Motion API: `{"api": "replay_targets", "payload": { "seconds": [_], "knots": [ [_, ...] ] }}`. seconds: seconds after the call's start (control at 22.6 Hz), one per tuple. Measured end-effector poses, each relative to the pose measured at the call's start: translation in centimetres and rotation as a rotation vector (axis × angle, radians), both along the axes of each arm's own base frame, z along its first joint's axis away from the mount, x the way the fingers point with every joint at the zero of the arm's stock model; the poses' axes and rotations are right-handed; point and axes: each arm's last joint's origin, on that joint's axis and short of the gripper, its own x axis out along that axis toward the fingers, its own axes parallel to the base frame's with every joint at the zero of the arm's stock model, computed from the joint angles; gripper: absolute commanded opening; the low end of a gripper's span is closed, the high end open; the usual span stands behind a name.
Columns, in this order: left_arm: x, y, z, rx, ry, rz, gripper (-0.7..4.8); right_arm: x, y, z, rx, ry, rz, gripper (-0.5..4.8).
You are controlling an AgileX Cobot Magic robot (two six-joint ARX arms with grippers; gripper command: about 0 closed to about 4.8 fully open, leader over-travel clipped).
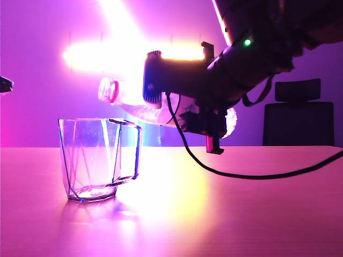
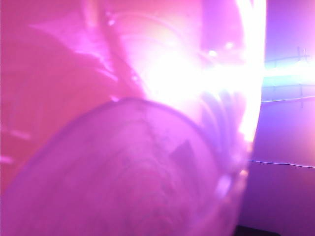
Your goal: Pick up the mineral water bottle on the table and pour water into the mug until it's half full.
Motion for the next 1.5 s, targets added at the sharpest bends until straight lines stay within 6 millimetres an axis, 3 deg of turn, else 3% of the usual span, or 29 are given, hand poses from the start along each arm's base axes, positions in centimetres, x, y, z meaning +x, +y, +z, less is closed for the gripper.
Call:
{"api": "replay_targets", "payload": {
  "seconds": [0.27, 1.5],
  "knots": [
    [0.0, 0.0, 0.0, 0.0, 0.0, 0.0, -0.02, 1.1, 0.9, 1.2, 0.021, -0.051, -0.024, 2.37],
    [0.0, 0.0, 0.0, 0.0, 0.0, 0.0, -0.02, 1.2, 0.5, 1.1, -0.174, -0.125, -0.065, 2.14]
  ]
}}
